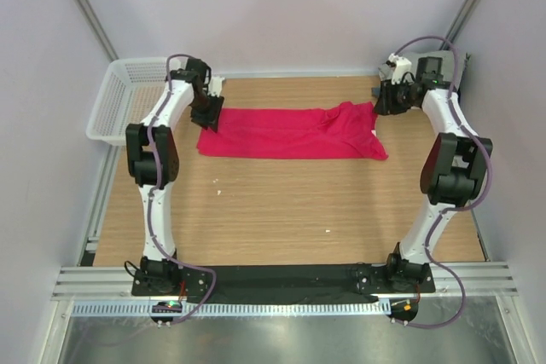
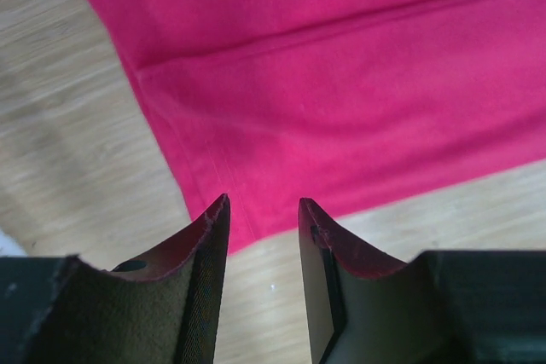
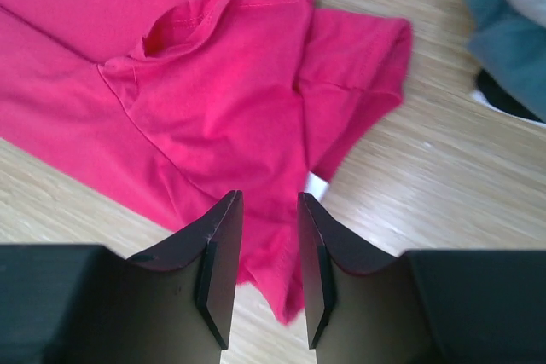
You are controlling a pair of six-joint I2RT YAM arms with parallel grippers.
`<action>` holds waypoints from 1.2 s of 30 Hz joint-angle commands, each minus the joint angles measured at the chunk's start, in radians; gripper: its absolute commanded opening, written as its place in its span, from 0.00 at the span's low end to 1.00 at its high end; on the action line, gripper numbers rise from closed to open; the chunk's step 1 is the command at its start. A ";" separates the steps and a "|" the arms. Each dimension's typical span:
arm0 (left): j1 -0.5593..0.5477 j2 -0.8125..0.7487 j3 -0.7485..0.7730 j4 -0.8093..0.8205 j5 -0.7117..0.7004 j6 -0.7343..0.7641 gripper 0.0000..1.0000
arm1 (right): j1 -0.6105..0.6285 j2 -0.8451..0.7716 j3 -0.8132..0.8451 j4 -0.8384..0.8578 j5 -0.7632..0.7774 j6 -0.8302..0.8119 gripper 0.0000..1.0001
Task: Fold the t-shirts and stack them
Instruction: Fold the tshirt
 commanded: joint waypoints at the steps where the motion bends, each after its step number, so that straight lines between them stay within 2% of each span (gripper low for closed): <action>1: -0.009 0.092 0.069 0.010 -0.036 0.031 0.39 | 0.067 0.065 0.046 0.078 -0.018 0.108 0.38; 8: -0.012 0.144 0.058 0.019 -0.067 0.032 0.38 | 0.147 0.180 0.070 0.113 0.081 0.105 0.38; 16: -0.012 0.048 -0.147 0.050 -0.107 -0.001 0.37 | 0.225 0.290 0.107 0.146 0.224 0.108 0.38; 25: -0.041 -0.136 -0.382 0.056 -0.092 -0.027 0.36 | 0.253 0.452 0.322 0.167 0.310 0.106 0.38; 30: -0.115 -0.261 -0.533 0.084 -0.108 -0.041 0.36 | 0.285 0.559 0.530 0.208 0.360 0.120 0.40; 32: -0.147 -0.325 -0.534 0.064 -0.127 -0.036 0.36 | 0.303 0.551 0.584 0.221 0.406 0.113 0.40; 36: -0.164 -0.399 -0.442 0.026 -0.170 0.013 0.38 | 0.302 0.440 0.563 0.224 0.477 0.140 0.41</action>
